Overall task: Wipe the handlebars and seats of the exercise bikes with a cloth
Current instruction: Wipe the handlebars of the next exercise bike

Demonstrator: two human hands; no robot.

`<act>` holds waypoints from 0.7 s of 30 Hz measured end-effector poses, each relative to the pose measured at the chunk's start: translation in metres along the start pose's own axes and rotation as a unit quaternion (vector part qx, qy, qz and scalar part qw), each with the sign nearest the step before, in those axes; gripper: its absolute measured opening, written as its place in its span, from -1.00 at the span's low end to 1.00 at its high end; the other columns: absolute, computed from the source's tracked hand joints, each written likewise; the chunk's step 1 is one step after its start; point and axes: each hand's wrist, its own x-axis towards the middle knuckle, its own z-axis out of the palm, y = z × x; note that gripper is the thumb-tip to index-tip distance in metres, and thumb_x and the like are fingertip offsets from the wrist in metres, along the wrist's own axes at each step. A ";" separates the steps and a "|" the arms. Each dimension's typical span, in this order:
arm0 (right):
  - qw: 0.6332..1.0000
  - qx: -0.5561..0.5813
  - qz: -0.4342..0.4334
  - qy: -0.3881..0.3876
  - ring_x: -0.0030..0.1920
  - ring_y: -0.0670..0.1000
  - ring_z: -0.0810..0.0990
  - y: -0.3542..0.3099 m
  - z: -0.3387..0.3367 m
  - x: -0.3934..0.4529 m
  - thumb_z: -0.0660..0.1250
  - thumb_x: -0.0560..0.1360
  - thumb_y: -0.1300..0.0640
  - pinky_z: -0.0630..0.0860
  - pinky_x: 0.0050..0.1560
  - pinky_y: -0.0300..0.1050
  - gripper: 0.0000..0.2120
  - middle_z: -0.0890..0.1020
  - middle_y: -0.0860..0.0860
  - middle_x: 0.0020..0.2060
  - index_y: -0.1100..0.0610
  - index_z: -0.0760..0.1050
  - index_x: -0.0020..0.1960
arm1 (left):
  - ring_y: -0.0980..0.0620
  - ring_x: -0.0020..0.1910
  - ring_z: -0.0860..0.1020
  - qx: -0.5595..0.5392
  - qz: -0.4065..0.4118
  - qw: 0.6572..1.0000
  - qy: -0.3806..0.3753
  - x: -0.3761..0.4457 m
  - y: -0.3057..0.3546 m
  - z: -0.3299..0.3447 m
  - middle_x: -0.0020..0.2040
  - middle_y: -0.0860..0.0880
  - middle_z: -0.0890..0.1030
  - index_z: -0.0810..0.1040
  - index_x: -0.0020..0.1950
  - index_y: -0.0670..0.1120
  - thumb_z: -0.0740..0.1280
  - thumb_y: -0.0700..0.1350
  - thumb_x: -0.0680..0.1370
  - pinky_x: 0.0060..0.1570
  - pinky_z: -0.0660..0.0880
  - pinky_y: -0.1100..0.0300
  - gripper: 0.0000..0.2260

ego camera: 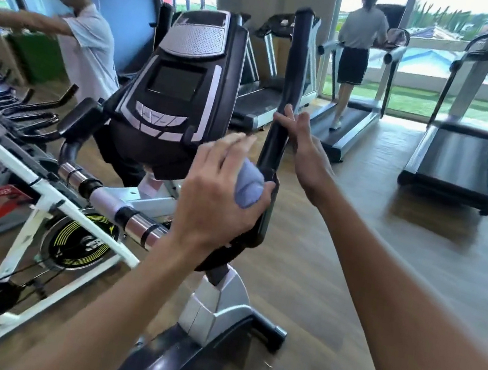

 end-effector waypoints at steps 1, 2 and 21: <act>1.000 0.020 0.003 -0.002 0.56 -0.19 0.21 0.000 -0.002 0.001 -0.18 0.72 -0.21 0.04 0.63 -0.02 -0.37 0.31 -0.16 0.57 0.04 0.49 0.48 | -0.21 0.30 0.51 0.023 0.066 0.996 -0.048 0.016 -0.002 0.000 0.32 -0.20 0.56 0.49 0.43 -0.25 0.42 0.13 0.53 0.36 0.43 -0.06 -0.39; 0.999 0.048 0.007 -0.004 0.54 -0.18 0.26 0.000 -0.005 0.003 -0.19 0.72 -0.22 0.07 0.63 -0.02 -0.36 0.34 -0.14 0.56 0.06 0.50 0.47 | -0.22 0.32 0.51 0.052 0.117 0.986 -0.104 0.029 -0.001 0.003 0.33 -0.19 0.56 0.49 0.44 -0.25 0.41 0.19 0.52 0.38 0.41 -0.06 -0.34; 0.984 0.175 0.041 0.001 0.29 -0.27 0.46 -0.005 -0.016 0.014 -0.29 0.69 -0.25 0.22 0.41 -0.31 -0.21 0.48 -0.05 0.47 0.17 0.59 0.30 | -0.15 -0.12 0.51 0.059 0.419 0.828 -0.369 0.046 0.024 0.011 -0.32 -0.04 0.57 0.58 -0.33 -0.10 0.32 0.08 0.45 0.00 0.45 -0.03 -0.72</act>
